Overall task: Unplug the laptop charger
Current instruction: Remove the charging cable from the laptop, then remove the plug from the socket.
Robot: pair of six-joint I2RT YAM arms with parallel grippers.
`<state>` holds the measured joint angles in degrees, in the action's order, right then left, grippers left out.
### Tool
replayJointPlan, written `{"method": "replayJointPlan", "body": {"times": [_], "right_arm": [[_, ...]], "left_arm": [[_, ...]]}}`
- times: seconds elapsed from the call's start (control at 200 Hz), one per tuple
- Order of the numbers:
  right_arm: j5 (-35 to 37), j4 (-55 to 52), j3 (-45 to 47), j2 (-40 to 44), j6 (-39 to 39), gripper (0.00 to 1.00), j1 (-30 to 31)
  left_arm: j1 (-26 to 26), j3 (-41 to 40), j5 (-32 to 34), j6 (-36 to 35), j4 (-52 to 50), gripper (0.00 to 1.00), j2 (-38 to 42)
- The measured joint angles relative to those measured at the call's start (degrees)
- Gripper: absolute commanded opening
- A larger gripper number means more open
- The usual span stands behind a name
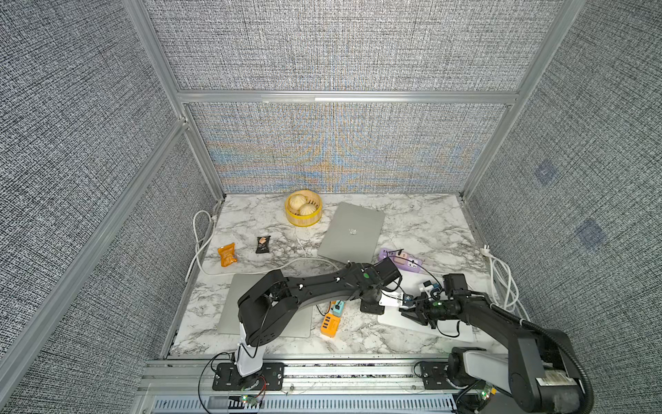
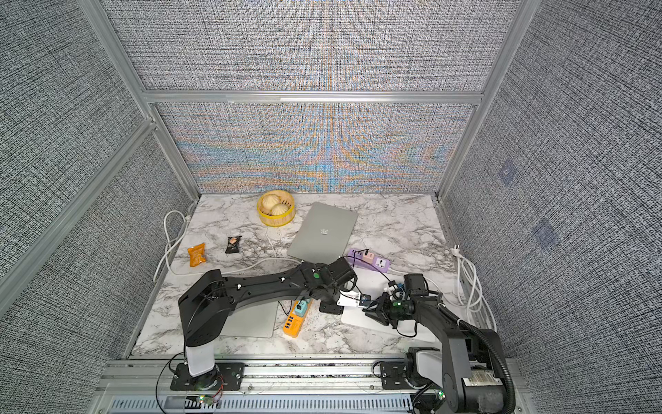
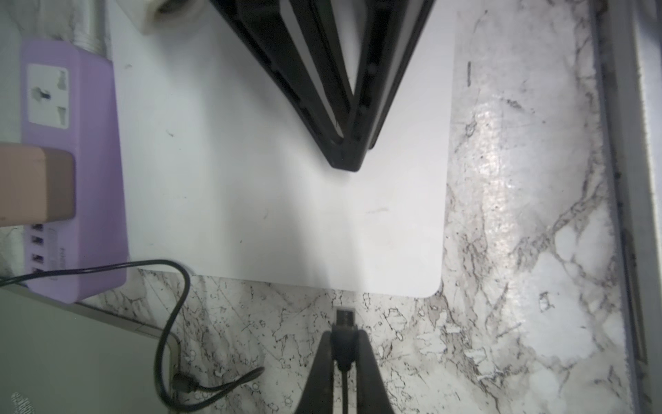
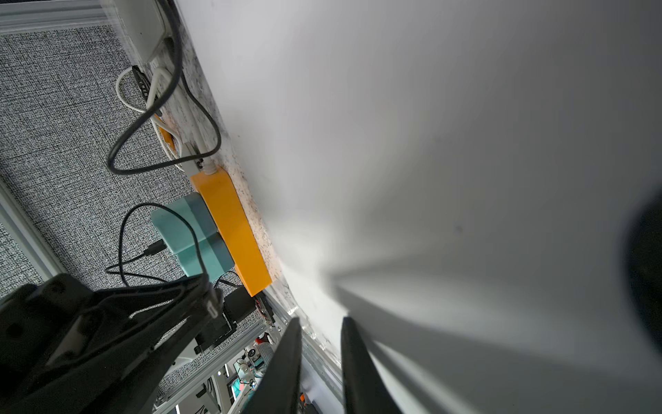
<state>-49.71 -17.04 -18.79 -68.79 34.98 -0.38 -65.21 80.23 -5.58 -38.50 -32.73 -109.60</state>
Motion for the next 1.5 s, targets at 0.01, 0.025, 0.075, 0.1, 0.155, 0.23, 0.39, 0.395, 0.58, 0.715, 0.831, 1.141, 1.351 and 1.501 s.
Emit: {"method": "replayJointPlan", "body": {"times": [0.01,0.025,0.075,0.1,0.155,0.23,0.39,0.395,0.58,0.715,0.831,1.141,1.351,1.501], "right_arm": [[0.0,0.0,0.0,0.0,0.0,0.24,0.0],[0.0,-0.1,0.0,0.0,-0.1,0.24,0.0],[0.2,-0.3,-0.2,-0.1,-0.2,0.24,0.0],[0.3,-0.4,-0.3,0.0,-0.2,0.25,0.0],[0.7,-0.7,-0.5,0.1,-0.4,0.25,0.0],[1.5,-1.4,-1.0,0.5,-0.8,0.27,0.0],[3.7,-3.1,-1.9,2.1,-1.9,0.35,0.0],[3.7,-3.2,-1.9,2.2,-1.9,0.35,0.0],[6.4,-5.2,-2.0,5.7,-2.3,0.42,0.0],[12.3,-7.2,-3.7,12.8,-2.3,0.51,4.9],[21.4,-6.7,-4.8,21.5,-2.5,0.52,16.5],[40.6,2.2,-3.5,27.6,-14.7,0.60,38.6],[49.7,11.5,-1.0,26.6,-26.2,0.65,54.2],[53.2,18.1,1.1,21.2,-33.1,0.66,62.0]], "left_arm": [[0.0,0.0,0.0,0.0,0.0,0.05,0.0],[0.1,0.2,0.0,0.2,0.0,0.06,-0.1],[0.1,1.1,0.1,0.4,-0.7,0.07,-0.8],[0.1,1.7,0.0,0.5,-1.0,0.09,-1.2],[0.1,2.9,0.0,0.9,-1.2,0.15,-2.0],[0.1,3.2,-0.1,1.0,-1.3,0.21,-2.3],[0.1,2.9,-0.5,1.8,-1.2,0.32,-1.6],[0.1,2.9,-0.5,1.9,-1.2,0.32,-1.5],[0.1,-0.2,-0.5,4.9,2.1,0.36,4.0],[0.2,-5.2,4.1,12.1,7.8,0.37,9.8],[0.8,-10.5,9.4,18.5,11.8,0.37,15.7],[1.7,-29.0,20.7,43.6,17.2,0.38,39.0],[1.7,-43.0,24.6,63.8,15.7,0.35,58.3],[1.7,-47.5,23.8,75.9,9.9,0.31,68.0]]}}
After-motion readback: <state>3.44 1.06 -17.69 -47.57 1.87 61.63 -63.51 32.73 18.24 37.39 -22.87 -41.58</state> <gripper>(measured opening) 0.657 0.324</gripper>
